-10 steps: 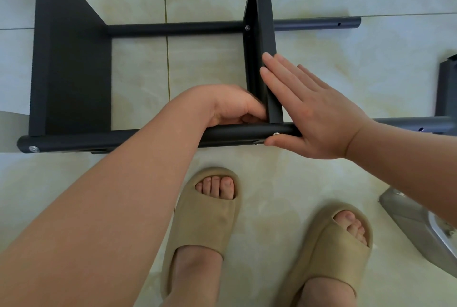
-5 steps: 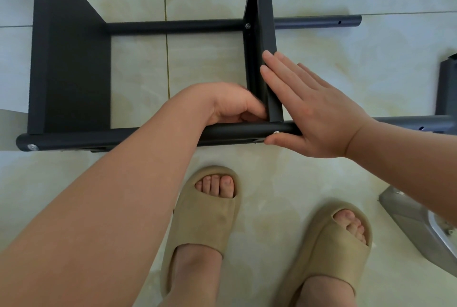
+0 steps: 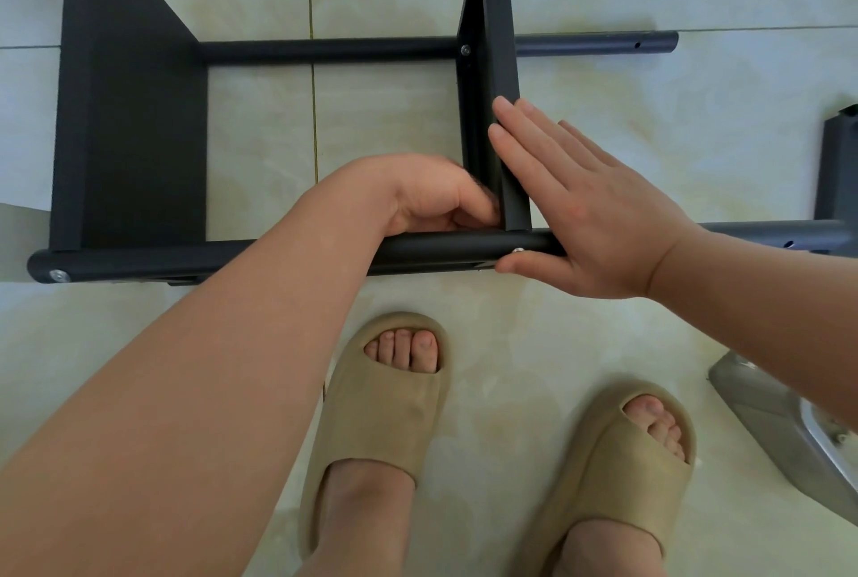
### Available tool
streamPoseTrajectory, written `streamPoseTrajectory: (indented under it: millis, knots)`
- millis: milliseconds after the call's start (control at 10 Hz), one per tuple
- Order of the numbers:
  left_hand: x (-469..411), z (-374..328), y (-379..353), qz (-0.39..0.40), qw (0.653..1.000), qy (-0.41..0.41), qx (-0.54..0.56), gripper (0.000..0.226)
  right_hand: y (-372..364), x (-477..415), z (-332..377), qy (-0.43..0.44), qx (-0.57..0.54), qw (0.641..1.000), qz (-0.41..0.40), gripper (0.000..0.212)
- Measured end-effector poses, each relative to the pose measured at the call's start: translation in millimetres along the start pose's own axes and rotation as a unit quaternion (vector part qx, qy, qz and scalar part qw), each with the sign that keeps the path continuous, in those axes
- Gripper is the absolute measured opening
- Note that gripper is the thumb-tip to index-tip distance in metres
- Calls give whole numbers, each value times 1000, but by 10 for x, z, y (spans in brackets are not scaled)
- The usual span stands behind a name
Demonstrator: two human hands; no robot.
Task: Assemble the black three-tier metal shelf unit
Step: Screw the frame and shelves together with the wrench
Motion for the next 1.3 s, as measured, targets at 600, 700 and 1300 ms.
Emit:
streamPoseTrajectory:
  millis: [600, 700, 1300]
  knots:
    - [11, -54, 9, -18, 1000, -19, -11, 15, -8, -3, -2, -2, 1, 1000, 4, 101]
    - [8, -80, 33, -38, 998, -25, -47, 11, -9, -3, -2, -3, -1, 1000, 5, 101]
    - [-3, -61, 7, -24, 999, -32, -24, 14, -12, 0, -7, -4, -1, 1000, 5, 101]
Point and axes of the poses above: each hand's wrist, its own x-axis away from the middle knuckle, its own y-axis out of the back of the hand, z = x × y, the point moved 10 cm from there along -x, towards the middle knuckle, and after that the axes turned 12 degrees about -x, right-handed, at the moved point
